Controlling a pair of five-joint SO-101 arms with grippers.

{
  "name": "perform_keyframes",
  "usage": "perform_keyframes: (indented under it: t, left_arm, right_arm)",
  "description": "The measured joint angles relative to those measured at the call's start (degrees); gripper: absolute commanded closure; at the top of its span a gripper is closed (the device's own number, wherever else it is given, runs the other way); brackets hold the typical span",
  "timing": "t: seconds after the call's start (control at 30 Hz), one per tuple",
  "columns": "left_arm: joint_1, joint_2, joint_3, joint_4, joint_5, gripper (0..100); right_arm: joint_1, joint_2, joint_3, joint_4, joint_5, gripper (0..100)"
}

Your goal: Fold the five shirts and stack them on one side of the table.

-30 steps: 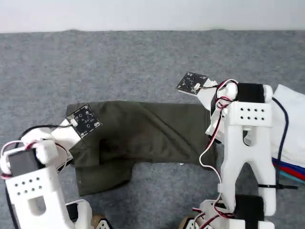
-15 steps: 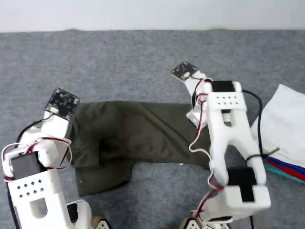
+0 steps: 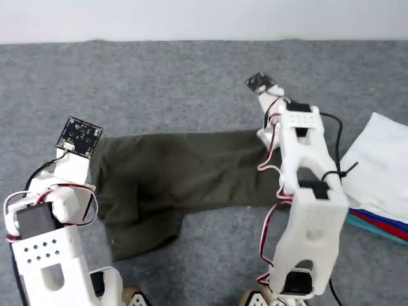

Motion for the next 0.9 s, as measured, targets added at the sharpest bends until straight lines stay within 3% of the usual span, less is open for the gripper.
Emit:
perform_keyframes:
  t: [0.23, 0.63, 0.77, 0.9]
  left_arm:
    - [0.0, 0.0, 0.0, 0.0, 0.0, 99]
    - [0.2, 0.0, 5.6, -4.1, 0.2, 98]
    - [-2.5, 0.0, 5.6, -4.0, 4.1, 98]
    - [-9.1, 0.0, 5.6, -2.3, 3.3, 98]
  right_arm:
    - [-0.3, 5.0, -18.9, 14.5, -0.4, 97.9]
    - [-10.5, 5.1, -34.4, 45.6, -0.4, 97.6]
    - [-14.5, 5.1, -34.7, 46.2, -4.5, 92.4]
    - [-18.5, 5.1, -34.7, 46.2, -6.2, 82.6]
